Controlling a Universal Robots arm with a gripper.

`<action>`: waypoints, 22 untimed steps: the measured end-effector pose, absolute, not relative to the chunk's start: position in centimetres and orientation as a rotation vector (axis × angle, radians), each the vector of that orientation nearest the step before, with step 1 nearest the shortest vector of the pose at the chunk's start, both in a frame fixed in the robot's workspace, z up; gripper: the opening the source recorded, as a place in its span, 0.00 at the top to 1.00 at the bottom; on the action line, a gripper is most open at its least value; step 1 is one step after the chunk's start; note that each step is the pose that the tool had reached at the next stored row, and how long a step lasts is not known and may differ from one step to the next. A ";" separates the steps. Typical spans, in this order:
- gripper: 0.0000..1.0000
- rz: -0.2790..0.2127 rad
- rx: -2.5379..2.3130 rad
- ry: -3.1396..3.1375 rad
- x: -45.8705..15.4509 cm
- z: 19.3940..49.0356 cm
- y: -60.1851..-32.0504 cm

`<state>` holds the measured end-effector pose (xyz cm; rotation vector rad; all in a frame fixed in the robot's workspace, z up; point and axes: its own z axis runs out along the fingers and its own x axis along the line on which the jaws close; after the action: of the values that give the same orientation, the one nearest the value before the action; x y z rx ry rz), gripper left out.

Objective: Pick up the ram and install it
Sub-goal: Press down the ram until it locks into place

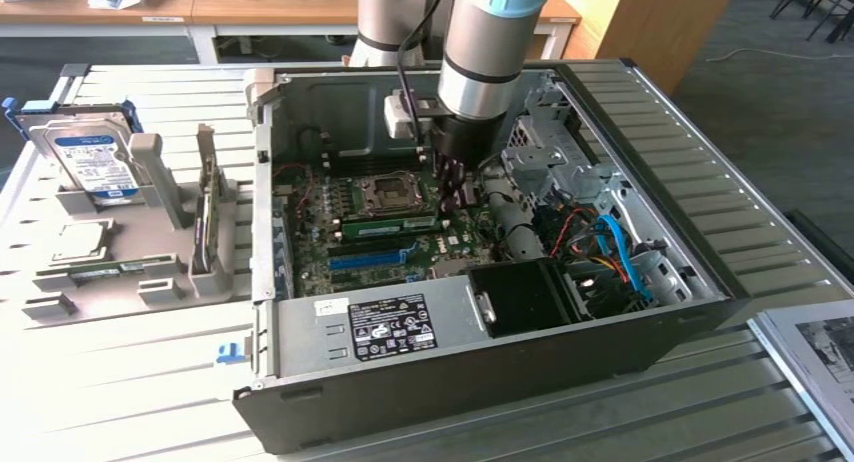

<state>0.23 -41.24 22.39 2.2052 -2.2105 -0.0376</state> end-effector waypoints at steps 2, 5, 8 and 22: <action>0.90 -0.037 2.205 -2.210 0.2 22.4 -41.2; 0.90 -0.037 2.205 -2.210 0.2 22.3 -41.2; 0.90 -0.037 2.205 -2.210 0.2 22.3 -41.2; 0.90 -0.037 2.205 -2.210 0.2 22.2 -41.2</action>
<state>0.23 -41.24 22.19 2.2051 -2.2103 -0.0373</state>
